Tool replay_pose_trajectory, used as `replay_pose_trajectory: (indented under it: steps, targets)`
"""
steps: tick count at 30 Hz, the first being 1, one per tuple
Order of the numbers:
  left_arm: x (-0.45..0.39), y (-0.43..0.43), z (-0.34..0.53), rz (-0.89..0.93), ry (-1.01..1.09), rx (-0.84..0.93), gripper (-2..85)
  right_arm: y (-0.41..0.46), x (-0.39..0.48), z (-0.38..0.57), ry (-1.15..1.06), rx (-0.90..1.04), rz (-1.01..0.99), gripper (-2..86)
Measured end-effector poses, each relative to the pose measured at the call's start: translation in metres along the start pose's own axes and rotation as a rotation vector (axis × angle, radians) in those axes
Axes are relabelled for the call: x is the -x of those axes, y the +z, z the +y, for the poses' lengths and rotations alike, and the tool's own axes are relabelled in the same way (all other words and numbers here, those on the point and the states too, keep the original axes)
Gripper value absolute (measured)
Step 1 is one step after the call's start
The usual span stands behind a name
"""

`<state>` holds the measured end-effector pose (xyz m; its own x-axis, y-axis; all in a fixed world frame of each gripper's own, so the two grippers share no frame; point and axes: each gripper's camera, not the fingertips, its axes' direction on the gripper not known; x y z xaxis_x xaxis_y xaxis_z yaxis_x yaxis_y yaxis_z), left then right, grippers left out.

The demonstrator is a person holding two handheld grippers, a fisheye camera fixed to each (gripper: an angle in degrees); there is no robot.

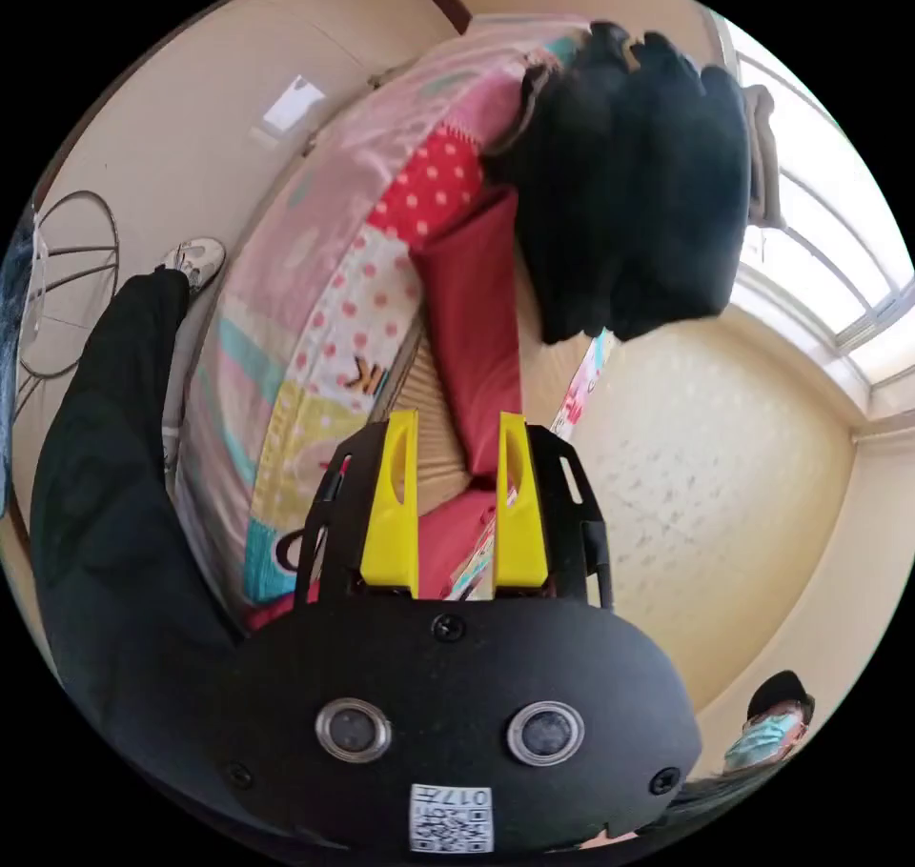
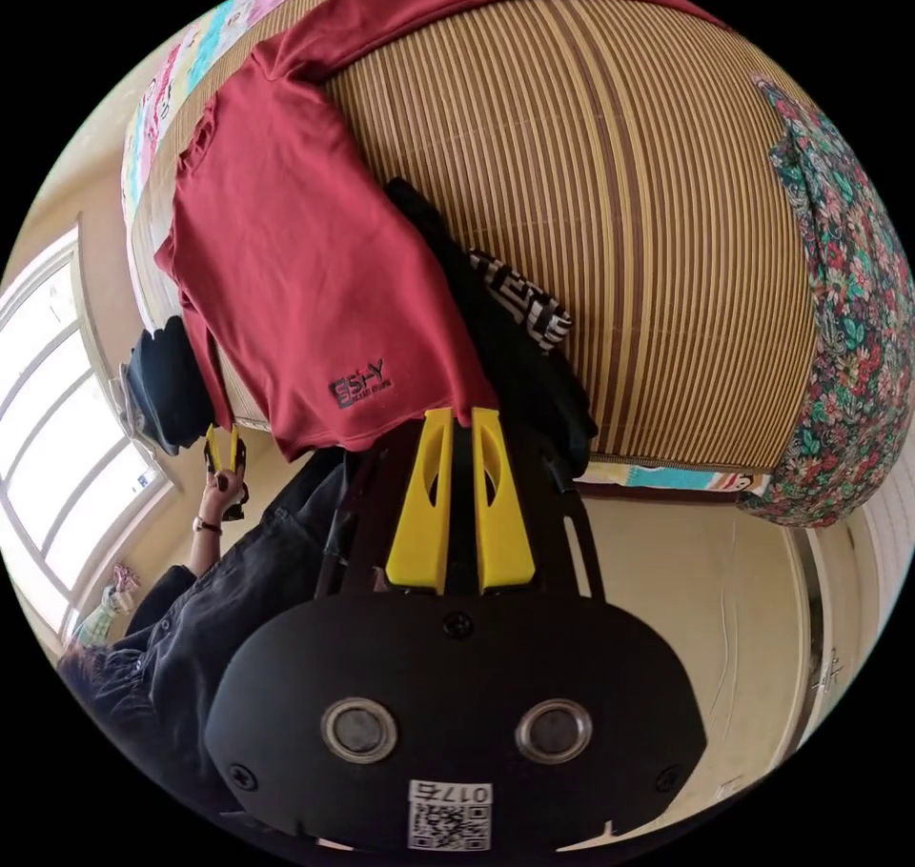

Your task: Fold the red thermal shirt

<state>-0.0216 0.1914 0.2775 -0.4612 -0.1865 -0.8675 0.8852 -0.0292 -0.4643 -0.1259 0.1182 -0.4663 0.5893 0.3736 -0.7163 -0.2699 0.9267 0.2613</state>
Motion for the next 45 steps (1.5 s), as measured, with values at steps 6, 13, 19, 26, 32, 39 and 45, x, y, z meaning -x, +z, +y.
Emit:
replay_pose_trajectory:
  steps: [6, 13, 19, 26, 32, 39, 45]
  targets:
    - [0.033, -0.001, -0.037, -0.052, -0.121, -0.132, 6.7, 0.002, 0.027, -0.006, -0.096, 0.096, 0.183, 0.9]
    - [-0.028, -0.060, -0.021, 0.052, 0.215, -0.162, 4.0, 0.013, 0.045, -0.026, -0.137, 0.113, 0.203, 0.4]
    - [-0.212, -0.064, 0.075, 0.035, 0.831, -0.148, 4.0, 0.021, 0.029, -0.032, -0.101, 0.104, 0.066, 0.4]
    - [-0.350, 0.165, 0.311, 0.230, 1.484, 0.334, 4.3, 0.013, -0.022, -0.020, -0.026, 0.040, -0.080, 0.8]
    - [-0.255, 0.362, 0.470, 0.081, 1.452, 0.979, 6.4, 0.003, -0.069, -0.015, -0.011, -0.056, -0.248, 3.0]
    - [-0.097, 0.310, 0.404, -0.741, 1.265, 0.815, 10.7, 0.001, -0.074, -0.028, -0.133, -0.159, -0.165, 7.5]
    - [0.020, 0.270, 0.348, -1.235, 0.961, 0.870, 6.4, 0.056, -0.077, -0.040, -0.160, -0.034, -0.079, 5.5]
